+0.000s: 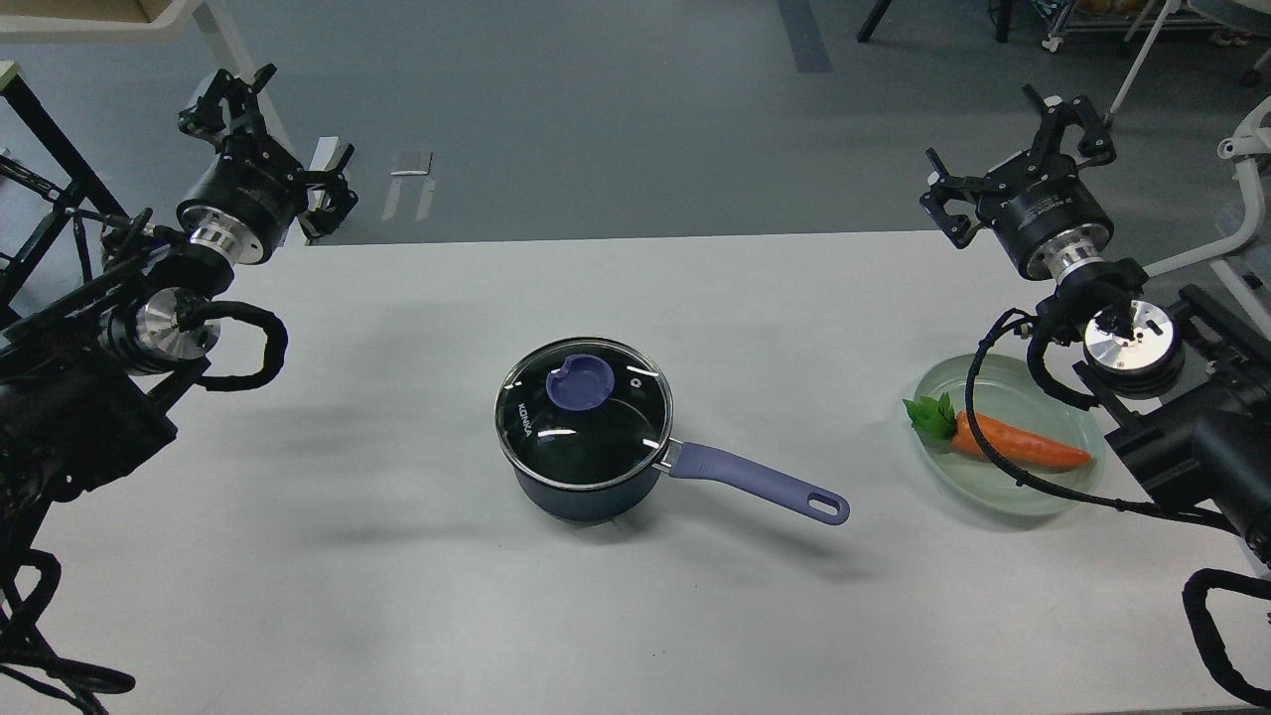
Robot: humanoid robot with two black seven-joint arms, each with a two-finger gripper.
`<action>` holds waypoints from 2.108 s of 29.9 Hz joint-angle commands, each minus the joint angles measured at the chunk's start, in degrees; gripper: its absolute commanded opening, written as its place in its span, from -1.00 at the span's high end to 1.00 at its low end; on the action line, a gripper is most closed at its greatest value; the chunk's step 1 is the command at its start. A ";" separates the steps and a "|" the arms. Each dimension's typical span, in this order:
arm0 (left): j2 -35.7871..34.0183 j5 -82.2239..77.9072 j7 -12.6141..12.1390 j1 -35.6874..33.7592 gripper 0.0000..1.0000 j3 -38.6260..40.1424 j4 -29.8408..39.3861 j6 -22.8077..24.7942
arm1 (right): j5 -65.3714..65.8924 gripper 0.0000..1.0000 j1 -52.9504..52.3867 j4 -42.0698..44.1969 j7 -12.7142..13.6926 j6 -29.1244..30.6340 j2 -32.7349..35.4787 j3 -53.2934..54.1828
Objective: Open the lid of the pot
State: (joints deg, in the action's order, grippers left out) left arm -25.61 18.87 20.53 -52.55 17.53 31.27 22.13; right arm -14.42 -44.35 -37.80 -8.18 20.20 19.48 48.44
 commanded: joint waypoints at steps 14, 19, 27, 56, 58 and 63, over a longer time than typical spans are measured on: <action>-0.49 -1.29 0.21 -0.36 -0.99 -1.45 -0.86 0.63 | 0.44 -1.00 -6.63 -0.43 0.01 0.19 4.95 -8.09; -4.18 -1.29 -1.81 -0.54 -0.99 -1.27 -0.86 5.81 | 10.26 -0.99 -11.98 -9.73 -0.16 -0.42 13.90 -20.65; -4.80 -1.47 -2.69 -0.72 -0.99 -1.54 -0.69 4.85 | 36.70 -0.99 -18.49 -31.87 -0.16 -4.28 26.30 -29.17; -6.91 -13.51 -2.08 -0.19 -0.98 -1.54 2.13 2.92 | 106.62 -0.72 -32.82 -50.80 -1.39 -6.57 14.54 -67.78; -7.26 -13.51 -1.99 -0.27 -0.98 -1.54 2.13 3.09 | 106.70 -0.71 -32.47 -50.80 -2.45 -6.49 14.10 -67.87; -8.32 -13.42 -1.90 -0.28 -0.98 -1.45 2.13 3.27 | 107.75 -0.50 -33.08 -50.62 -2.45 -6.40 13.30 -69.62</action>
State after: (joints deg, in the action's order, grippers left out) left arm -33.41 5.37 18.58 -52.78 16.04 33.41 25.29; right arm 92.75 -76.83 -88.50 -10.59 13.72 33.07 -19.92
